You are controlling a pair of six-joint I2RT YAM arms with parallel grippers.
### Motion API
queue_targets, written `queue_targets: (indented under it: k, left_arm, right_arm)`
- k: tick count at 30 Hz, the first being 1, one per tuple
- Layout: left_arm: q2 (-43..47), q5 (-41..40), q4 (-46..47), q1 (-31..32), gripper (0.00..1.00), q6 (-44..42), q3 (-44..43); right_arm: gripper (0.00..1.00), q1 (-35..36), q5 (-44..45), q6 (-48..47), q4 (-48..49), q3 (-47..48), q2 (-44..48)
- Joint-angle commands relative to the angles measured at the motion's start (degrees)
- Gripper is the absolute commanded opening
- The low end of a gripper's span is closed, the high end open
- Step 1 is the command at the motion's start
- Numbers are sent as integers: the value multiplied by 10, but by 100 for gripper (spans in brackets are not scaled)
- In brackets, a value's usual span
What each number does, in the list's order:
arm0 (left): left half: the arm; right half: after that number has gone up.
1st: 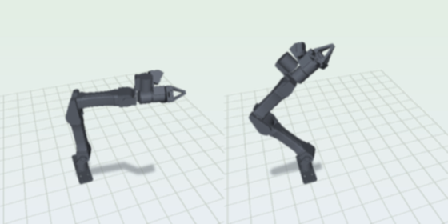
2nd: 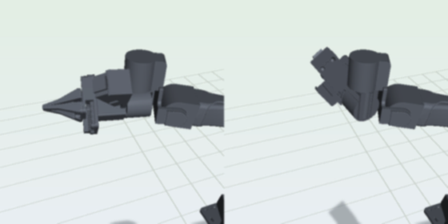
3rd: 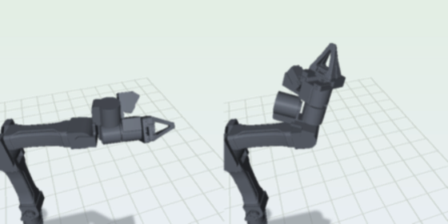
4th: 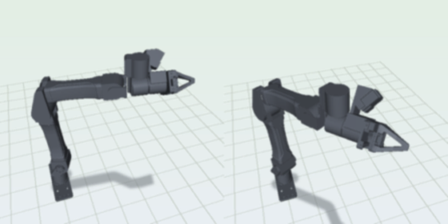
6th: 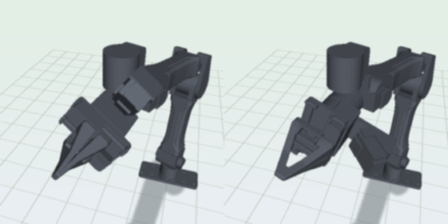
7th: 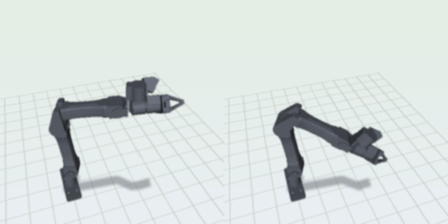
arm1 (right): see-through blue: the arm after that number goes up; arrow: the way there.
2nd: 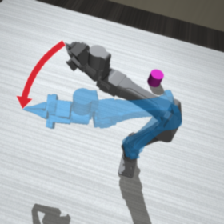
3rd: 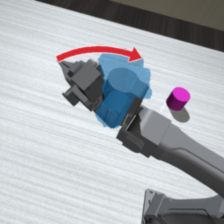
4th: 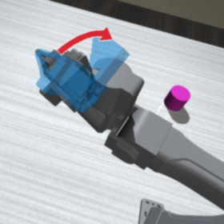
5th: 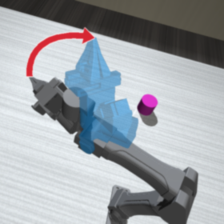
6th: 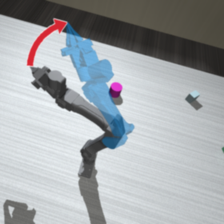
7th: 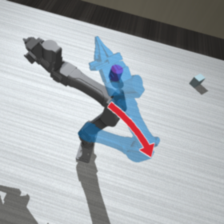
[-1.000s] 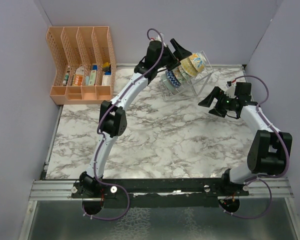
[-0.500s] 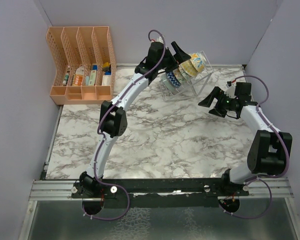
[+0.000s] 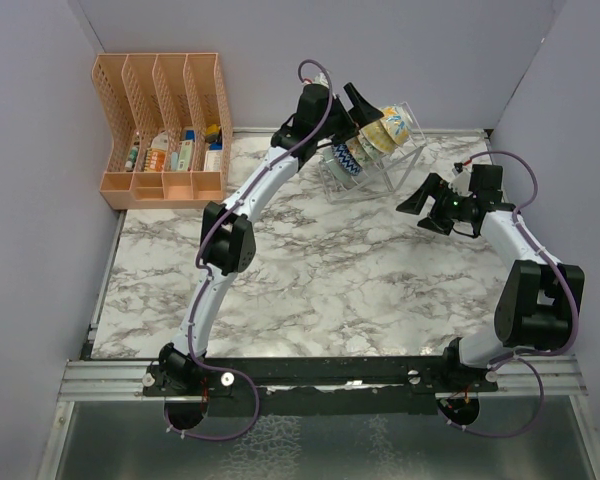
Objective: Load the bowls into the dish rack
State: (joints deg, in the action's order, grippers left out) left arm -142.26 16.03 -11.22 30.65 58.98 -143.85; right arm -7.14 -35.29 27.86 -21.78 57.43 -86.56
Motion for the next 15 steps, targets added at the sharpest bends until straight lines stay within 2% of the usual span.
queue_targets:
  k: [1,15]
  left_arm:
    - [-17,-9,10,6,99,-7,-21]
    - [-44,-4,50,15,99,17,-30]
  right_arm:
    - [90,-3,-8,0,18,1,-4]
    - [90,-3,-6,-3,9,10,-4]
